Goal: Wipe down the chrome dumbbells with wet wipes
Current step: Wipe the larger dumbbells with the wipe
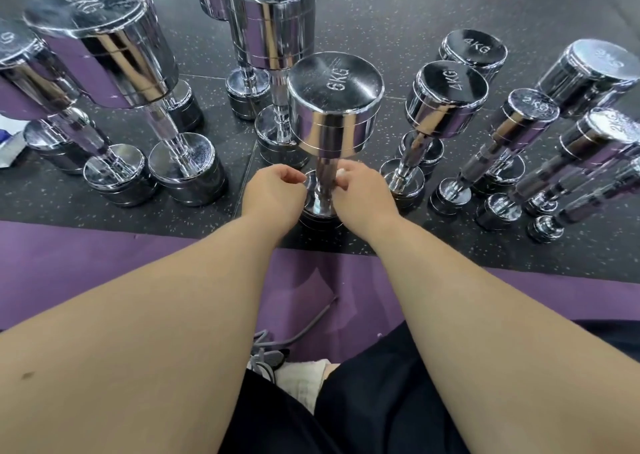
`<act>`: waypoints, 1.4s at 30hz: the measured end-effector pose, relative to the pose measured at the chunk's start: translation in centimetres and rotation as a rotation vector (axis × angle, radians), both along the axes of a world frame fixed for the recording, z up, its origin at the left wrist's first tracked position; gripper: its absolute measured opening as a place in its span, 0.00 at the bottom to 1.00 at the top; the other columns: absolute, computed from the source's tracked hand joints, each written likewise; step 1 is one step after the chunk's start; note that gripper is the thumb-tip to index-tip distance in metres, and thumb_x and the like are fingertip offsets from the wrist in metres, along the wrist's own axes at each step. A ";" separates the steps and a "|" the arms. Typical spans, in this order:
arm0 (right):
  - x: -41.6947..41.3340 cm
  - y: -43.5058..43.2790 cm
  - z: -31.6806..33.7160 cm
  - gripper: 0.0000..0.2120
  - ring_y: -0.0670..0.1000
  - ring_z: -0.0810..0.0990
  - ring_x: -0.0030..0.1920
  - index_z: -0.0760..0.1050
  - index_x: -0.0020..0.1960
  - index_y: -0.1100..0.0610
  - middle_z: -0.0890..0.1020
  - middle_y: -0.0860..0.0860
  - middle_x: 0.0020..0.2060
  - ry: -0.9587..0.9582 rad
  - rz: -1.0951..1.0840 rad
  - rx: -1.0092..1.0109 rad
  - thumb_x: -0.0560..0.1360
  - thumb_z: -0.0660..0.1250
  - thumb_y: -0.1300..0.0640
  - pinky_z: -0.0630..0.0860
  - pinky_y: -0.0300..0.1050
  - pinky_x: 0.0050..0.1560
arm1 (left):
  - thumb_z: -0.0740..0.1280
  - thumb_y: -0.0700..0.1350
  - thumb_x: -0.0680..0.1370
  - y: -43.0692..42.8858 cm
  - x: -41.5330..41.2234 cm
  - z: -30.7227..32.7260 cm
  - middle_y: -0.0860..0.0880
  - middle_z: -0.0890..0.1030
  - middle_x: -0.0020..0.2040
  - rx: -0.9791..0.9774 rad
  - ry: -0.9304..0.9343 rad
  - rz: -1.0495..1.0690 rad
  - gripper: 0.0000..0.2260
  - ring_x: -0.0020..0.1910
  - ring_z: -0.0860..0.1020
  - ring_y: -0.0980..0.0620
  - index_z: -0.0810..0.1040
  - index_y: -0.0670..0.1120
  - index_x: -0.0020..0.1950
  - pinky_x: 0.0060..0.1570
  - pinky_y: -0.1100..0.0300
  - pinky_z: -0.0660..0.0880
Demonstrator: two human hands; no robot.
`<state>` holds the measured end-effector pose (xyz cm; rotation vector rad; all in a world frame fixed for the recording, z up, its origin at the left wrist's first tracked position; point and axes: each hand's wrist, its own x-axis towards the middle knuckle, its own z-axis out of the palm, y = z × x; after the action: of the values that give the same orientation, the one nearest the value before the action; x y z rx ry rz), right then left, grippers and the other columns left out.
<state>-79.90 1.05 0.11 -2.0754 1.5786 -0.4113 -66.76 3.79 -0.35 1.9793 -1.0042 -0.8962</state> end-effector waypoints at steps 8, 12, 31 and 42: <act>0.2 3.8 -2.5 0.30 0.54 0.42 0.79 0.50 0.79 0.58 0.42 0.52 0.80 0.135 0.047 0.091 0.80 0.54 0.57 0.45 0.55 0.78 | 0.63 0.38 0.72 -0.1 -0.3 0.0 0.52 0.84 0.42 0.003 -0.034 0.036 0.09 0.46 0.80 0.49 0.80 0.52 0.39 0.52 0.53 0.78; -0.4 2.0 -2.1 0.28 0.55 0.45 0.79 0.54 0.78 0.61 0.47 0.54 0.80 0.112 0.063 0.104 0.80 0.55 0.58 0.46 0.54 0.78 | 0.62 0.39 0.71 -0.2 0.1 -0.1 0.52 0.84 0.41 0.003 -0.001 0.039 0.10 0.38 0.77 0.48 0.80 0.52 0.36 0.45 0.51 0.78; 1.7 3.6 -0.2 0.08 0.56 0.73 0.40 0.84 0.46 0.56 0.78 0.53 0.37 -0.193 -0.230 0.122 0.73 0.66 0.60 0.63 0.37 0.31 | 0.69 0.37 0.71 1.9 -0.4 1.3 0.52 0.82 0.38 0.072 0.015 -0.152 0.07 0.36 0.76 0.52 0.81 0.49 0.40 0.38 0.62 0.72; 1.1 1.8 0.7 0.11 0.57 0.83 0.41 0.83 0.35 0.54 0.85 0.55 0.34 -0.565 -0.459 0.336 0.58 0.65 0.52 0.81 0.56 0.48 | 0.71 0.49 0.76 1.9 -1.1 1.1 0.47 0.81 0.50 0.036 -0.388 -0.268 0.09 0.50 0.78 0.47 0.84 0.48 0.53 0.43 0.61 0.68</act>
<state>-78.83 2.83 0.77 -1.1950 1.6109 -0.7543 -67.88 5.69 0.72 2.1296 -1.5091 -0.6814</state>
